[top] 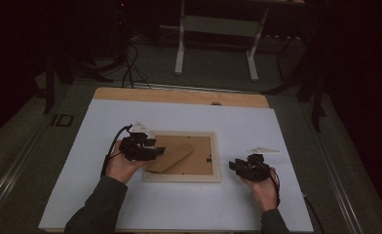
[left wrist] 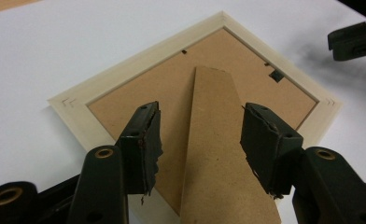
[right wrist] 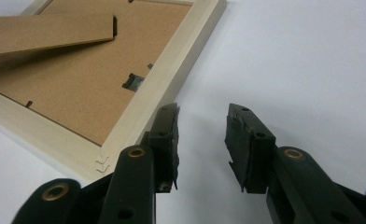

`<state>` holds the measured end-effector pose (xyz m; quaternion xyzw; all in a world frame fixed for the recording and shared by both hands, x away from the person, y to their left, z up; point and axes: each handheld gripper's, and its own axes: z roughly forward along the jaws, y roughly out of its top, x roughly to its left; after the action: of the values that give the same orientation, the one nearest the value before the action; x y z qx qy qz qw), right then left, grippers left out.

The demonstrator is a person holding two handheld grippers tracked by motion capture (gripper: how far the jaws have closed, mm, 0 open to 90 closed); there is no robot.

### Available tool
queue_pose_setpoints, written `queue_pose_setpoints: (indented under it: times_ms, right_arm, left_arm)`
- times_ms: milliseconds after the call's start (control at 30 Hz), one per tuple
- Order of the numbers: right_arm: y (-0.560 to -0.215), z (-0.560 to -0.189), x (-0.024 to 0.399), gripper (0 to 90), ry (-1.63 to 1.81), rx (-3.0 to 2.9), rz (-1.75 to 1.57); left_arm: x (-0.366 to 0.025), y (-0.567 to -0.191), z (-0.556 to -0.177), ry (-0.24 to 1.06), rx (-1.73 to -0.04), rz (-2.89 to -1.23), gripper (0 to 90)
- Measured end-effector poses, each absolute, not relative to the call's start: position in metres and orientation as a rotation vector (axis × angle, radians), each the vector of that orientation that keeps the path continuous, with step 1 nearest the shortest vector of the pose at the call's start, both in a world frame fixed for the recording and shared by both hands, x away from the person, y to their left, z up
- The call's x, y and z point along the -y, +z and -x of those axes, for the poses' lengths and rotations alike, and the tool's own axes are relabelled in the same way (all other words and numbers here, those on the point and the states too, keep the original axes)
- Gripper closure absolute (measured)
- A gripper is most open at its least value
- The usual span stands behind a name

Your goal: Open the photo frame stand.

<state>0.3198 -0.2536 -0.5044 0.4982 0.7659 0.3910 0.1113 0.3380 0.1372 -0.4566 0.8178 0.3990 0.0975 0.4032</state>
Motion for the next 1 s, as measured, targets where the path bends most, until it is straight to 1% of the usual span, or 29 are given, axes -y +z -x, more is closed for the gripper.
queue_pose_setpoints:
  times_ms: [467,767,1000]
  right_arm:
    - [-0.504,-0.320,0.255,63.8,1.178,-2.249,-1.474]
    - [-0.505,-0.320,0.254,63.8,1.176,-2.253,-1.472]
    - [-0.506,-0.320,0.254,63.8,1.170,-2.258,-1.469]
  left_arm:
    - [-0.118,-0.465,-0.351,0.210,-1.010,-2.132,43.1]
    - [-0.109,-0.473,-0.360,0.132,-1.023,-2.174,39.6]
    - [-0.100,-0.476,-0.362,0.139,-1.002,-2.222,35.1]
